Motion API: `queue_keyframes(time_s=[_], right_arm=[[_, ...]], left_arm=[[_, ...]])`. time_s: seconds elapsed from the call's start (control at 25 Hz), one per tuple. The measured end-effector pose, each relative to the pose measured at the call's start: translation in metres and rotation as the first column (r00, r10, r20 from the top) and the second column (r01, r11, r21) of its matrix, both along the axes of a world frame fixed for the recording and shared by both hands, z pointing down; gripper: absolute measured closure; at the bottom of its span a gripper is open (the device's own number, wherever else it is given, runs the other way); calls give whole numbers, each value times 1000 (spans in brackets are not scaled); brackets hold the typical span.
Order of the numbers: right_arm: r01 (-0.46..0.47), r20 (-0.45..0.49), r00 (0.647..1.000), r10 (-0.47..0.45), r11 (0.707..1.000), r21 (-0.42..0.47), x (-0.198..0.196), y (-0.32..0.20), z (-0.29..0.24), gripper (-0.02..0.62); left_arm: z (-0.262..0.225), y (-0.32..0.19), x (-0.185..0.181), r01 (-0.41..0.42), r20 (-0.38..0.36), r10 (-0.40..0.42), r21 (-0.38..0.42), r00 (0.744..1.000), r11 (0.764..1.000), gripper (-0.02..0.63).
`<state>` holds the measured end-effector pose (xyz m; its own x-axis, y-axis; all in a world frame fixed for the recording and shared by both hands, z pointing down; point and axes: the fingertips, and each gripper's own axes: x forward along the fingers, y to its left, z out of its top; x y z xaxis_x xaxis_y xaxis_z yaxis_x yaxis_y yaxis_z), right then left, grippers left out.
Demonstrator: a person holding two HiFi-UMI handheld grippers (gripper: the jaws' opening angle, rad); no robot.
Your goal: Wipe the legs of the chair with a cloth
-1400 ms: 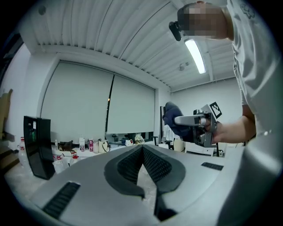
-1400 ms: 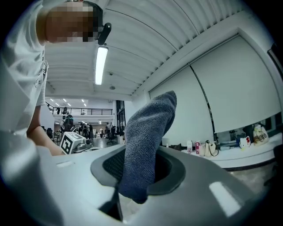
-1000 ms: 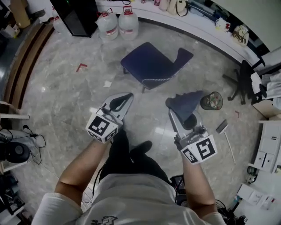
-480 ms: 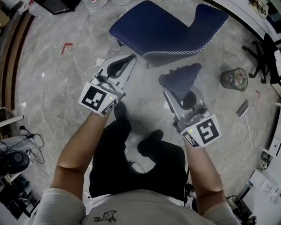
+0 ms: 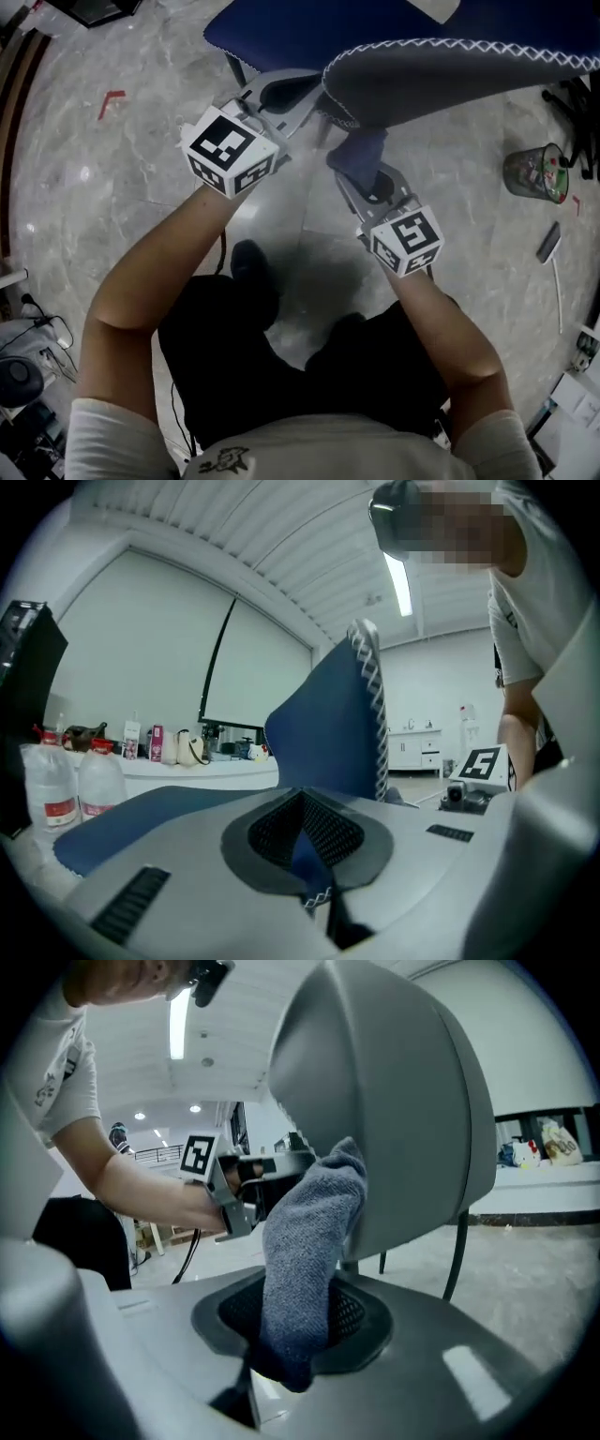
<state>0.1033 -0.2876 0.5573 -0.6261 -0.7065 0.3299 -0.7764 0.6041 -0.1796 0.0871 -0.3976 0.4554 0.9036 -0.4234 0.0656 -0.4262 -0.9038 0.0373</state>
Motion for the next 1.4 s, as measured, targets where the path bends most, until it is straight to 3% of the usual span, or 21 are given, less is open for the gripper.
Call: queue_keyframes(time_s=[0.24, 0.44, 0.68, 0.88, 0.96, 1.08, 1.28, 1.4], right_arm=[[15, -84, 996, -33, 978, -208, -1, -21, 149, 492], [3, -157, 986, -53, 953, -302, -2, -33, 196, 491], [68, -299, 945, -132, 974, -217, -21, -62, 175, 489], [83, -277, 957, -90, 996, -37, -26, -76, 108, 486], [95, -243, 966, -94, 995, -8, -31, -74, 91, 485], [74, -180, 980, -82, 996, -48, -27, -76, 106, 485], [2, -111, 994, -25, 980, -200, -2, -98, 187, 486], [13, -110, 994, -27, 991, -132, -3, -105, 210, 491]], left_arm=[[76, -17, 3, -33, 3, 33, -31, 999, 999, 600], [99, -31, 0, 1, 5, -1, -78, 1000, 997, 600], [108, -33, -4, 17, 21, -16, -56, 1000, 998, 600], [108, -33, -1, -6, 28, 8, -62, 1000, 998, 600], [109, -33, -3, -6, 26, 8, -71, 1000, 997, 600], [108, -34, -3, -8, 16, 10, -71, 1000, 997, 600], [111, -34, -2, -18, 14, 20, -102, 1000, 995, 600], [111, -37, -2, -11, 14, 12, -107, 1000, 994, 600]])
